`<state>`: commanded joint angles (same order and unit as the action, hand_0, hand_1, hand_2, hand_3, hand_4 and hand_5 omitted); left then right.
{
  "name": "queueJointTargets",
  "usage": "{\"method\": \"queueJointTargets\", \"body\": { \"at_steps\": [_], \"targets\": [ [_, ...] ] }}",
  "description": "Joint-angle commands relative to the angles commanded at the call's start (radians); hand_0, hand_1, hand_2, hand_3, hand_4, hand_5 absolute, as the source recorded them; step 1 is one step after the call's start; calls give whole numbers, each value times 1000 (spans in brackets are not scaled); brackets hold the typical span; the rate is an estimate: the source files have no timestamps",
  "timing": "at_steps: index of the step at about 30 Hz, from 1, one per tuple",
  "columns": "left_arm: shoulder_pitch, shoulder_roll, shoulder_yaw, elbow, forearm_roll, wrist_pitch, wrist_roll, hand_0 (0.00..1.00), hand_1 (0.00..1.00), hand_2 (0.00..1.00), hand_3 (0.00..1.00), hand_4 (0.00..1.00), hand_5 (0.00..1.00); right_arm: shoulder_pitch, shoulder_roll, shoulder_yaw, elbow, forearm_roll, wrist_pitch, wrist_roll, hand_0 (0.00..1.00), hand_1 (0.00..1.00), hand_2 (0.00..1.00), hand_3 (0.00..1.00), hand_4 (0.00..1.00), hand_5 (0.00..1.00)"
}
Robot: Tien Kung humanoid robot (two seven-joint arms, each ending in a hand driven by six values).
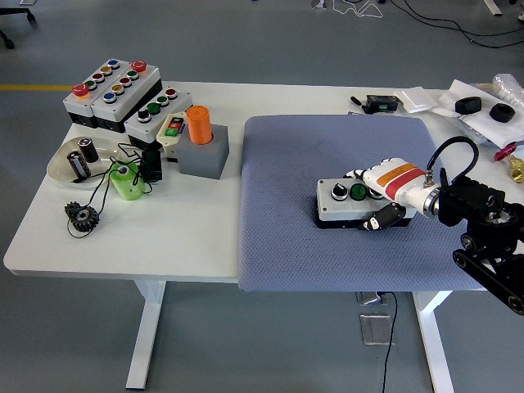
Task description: Pick up the button,place it on the desk,press the button,press the button
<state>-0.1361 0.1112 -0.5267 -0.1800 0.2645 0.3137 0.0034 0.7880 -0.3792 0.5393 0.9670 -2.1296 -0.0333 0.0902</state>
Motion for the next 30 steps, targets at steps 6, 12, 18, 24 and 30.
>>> {"method": "queueJointTargets", "body": {
  "at_steps": [6, 12, 18, 24, 30],
  "targets": [
    [2, -1, -7, 0, 4, 0, 1, 649, 701, 703, 509, 323, 998, -8, -4, 7, 1, 22, -15, 17, 972, 835, 882, 998, 812, 231],
    [3, -1, -1, 0, -2, -1, 0, 649, 700, 703, 509, 323, 998, -22, -8, 31, 16, 64, -6, 24, 998, 910, 987, 998, 842, 230],
    [2, 3, 16, 0, 0, -4, 4, 649, 700, 703, 506, 325, 998, -22, -20, 47, 34, 74, 13, 25, 998, 919, 998, 998, 851, 230],
    [1, 3, 9, 0, 11, -3, 5, 648, 700, 703, 506, 324, 998, -59, -60, 118, 116, 92, 18, 21, 998, 906, 998, 998, 866, 249],
    [2, 3, -7, 0, 18, -2, 3, 648, 700, 703, 506, 324, 998, -136, -127, 258, 259, 119, -2, 2, 755, 438, 553, 998, 854, 548]
  ]
}}
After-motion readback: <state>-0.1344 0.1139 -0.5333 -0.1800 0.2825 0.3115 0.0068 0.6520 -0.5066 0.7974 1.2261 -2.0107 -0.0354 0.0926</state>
